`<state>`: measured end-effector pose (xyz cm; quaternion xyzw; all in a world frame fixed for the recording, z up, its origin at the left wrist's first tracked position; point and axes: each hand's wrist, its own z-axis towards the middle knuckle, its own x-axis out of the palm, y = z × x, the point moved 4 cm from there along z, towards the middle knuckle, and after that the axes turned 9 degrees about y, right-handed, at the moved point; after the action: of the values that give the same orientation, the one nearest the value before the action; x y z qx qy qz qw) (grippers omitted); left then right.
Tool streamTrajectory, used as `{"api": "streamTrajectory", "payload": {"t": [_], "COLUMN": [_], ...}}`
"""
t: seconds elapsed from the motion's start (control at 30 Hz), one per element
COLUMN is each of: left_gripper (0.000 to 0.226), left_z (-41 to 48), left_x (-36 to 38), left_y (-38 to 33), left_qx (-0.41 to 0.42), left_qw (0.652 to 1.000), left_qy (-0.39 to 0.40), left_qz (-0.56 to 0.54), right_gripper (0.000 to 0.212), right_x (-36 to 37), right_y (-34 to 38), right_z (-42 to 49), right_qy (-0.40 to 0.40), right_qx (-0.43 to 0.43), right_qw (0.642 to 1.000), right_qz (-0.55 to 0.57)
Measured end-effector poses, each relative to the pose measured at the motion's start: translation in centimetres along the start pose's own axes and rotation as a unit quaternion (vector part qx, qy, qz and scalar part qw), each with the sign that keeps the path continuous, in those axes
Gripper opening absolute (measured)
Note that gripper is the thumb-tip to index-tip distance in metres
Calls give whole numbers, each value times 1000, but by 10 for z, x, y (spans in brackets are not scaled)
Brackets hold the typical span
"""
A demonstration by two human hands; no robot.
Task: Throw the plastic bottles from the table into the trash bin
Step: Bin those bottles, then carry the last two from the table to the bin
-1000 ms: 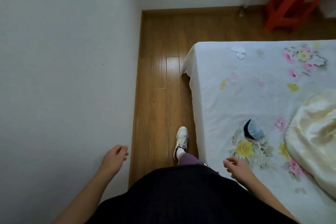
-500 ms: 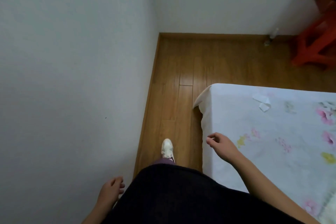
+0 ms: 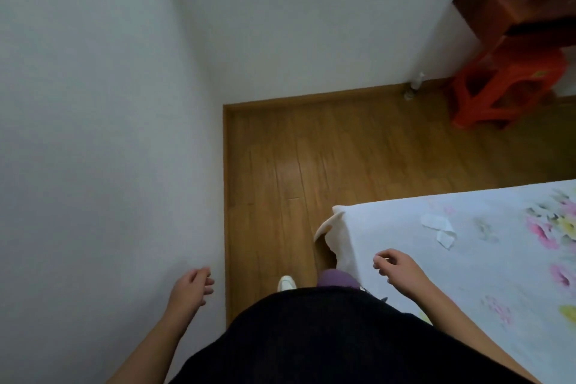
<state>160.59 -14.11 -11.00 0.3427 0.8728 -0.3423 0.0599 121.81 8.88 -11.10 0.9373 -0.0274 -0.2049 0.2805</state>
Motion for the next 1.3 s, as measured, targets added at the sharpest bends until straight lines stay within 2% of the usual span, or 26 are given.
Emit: {"api": "streamTrajectory", "payload": {"t": [0.2,0.37,0.57,0.67,0.8,0.93,1.07,1.17,1.3], "left_gripper": [25,25,30,28,26,24,24,24,36], "left_z": [71,128,199,229,267,317,371,400,404], "left_x": [13,22,22,33,63,106,164,220,321], "left_y": [-135,-196,-278,-338,-416,-485,-564,-628,-714], "left_qx": [70,45,-2,10,35,42,93,117,159], "left_qw": [995,992,991,988,985,976,950,918,853], "left_qy": [36,29,-3,9,41,83,116,168,254], "left_qz": [61,114,137,154,165,197,273,340,427], "right_gripper": [18,20,23,24,27,29,27,25,18], "right_x": [-40,-78,-143,-187,-241,-282,-311,-324,-336], "right_y": [14,67,182,239,278,267,237,207,171], "right_z": [49,127,215,237,263,293,310,309,295], "right_qy": [-23,-26,-11,-24,-37,-59,-82,-117,-200], "right_qx": [65,73,11,-31,-53,-14,64,128,188], "right_qw": [996,992,996,997,995,991,979,958,903], "right_qz": [61,98,83,61,75,119,173,230,330]}}
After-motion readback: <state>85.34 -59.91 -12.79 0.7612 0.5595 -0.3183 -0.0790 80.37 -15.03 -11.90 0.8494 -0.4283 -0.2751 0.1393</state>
